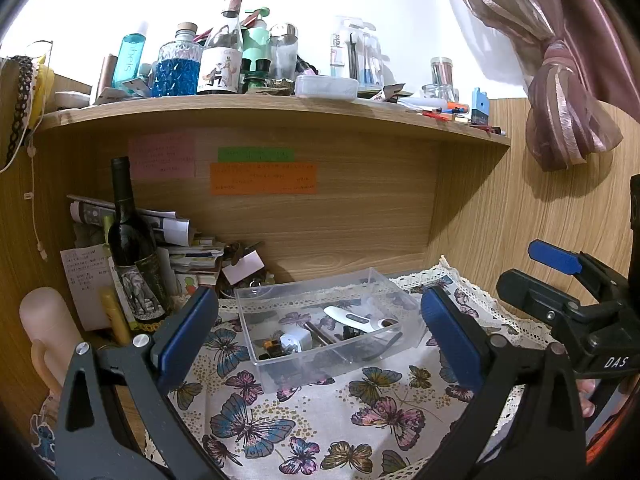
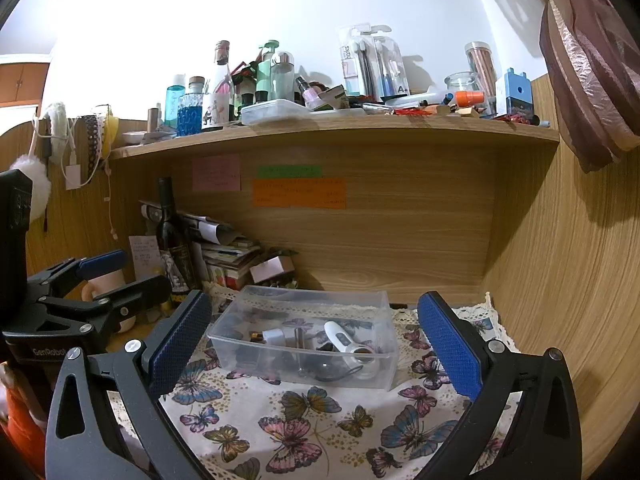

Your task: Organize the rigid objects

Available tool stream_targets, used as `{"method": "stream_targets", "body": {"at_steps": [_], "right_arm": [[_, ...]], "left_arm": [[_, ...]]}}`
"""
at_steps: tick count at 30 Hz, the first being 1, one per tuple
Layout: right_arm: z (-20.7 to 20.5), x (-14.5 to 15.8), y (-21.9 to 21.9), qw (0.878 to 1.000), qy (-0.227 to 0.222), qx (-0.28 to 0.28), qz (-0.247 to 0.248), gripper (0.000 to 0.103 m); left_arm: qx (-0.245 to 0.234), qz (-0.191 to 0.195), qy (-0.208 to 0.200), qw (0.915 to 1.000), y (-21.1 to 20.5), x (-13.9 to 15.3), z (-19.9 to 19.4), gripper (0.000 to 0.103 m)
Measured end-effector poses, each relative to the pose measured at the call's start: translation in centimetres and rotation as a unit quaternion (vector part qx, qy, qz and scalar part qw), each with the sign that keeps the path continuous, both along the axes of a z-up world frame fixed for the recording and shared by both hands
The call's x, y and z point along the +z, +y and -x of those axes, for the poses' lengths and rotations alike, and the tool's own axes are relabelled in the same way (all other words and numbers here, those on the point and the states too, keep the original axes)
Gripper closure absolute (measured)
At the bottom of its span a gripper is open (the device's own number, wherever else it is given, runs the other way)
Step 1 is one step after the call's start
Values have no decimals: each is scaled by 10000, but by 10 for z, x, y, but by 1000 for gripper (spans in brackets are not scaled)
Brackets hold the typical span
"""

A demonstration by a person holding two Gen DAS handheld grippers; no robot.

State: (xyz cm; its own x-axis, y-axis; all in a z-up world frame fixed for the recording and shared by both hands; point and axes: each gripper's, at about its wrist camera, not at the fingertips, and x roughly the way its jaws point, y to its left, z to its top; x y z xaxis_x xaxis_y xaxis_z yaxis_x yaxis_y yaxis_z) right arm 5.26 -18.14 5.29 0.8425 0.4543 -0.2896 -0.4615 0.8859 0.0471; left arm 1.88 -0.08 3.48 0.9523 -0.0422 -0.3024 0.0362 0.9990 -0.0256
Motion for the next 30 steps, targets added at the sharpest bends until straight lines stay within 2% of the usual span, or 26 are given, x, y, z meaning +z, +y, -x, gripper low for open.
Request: {"method": "stream_targets", "body": {"at_steps": [30], "right_arm": [[3,-3,0,10000,39,-23,-7,0]], "left_arm": [[47,18,-22,10000,-3,1,1,0]]}}
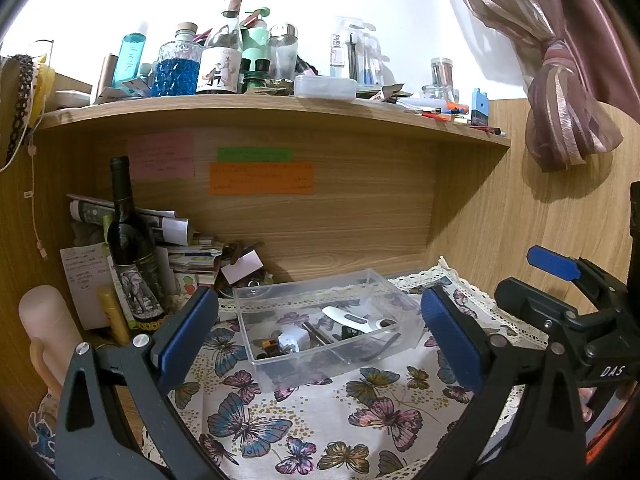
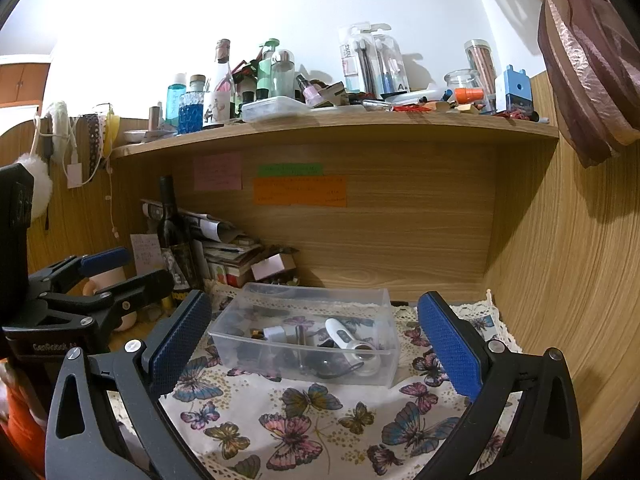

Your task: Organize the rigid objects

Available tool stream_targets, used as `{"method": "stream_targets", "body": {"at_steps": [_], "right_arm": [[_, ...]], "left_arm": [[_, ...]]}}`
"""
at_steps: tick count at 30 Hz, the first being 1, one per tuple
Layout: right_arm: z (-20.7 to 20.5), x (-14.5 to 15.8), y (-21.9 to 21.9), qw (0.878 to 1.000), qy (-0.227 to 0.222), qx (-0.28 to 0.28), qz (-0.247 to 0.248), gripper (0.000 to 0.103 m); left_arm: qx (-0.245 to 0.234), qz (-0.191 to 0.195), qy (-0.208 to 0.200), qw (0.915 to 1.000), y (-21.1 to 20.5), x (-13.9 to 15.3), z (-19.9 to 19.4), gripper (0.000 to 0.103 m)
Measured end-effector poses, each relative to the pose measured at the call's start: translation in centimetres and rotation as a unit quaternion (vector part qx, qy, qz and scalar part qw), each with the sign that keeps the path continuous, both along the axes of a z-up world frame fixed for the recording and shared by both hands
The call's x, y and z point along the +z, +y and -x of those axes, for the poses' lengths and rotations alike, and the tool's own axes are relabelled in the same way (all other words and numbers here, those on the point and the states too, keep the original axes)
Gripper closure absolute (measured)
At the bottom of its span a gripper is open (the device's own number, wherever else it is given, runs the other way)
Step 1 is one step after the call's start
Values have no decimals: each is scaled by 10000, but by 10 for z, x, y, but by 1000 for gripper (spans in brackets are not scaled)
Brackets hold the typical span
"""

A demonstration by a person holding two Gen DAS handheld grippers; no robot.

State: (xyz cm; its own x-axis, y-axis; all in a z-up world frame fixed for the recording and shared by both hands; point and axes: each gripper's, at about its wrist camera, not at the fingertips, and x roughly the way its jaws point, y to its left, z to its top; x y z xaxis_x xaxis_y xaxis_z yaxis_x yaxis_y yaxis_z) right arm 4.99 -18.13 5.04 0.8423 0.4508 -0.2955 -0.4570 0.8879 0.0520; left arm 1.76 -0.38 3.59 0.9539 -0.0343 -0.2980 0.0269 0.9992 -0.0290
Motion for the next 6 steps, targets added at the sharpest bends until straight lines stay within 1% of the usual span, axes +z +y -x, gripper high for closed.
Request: {"method": "stream_targets", "body": {"at_steps": [6], "right_arm": [[-3,-2,-3,10000,38,11,-6,0]], "left_arm": [[-80,-39,7,10000,-1,-2,-2,0]]}}
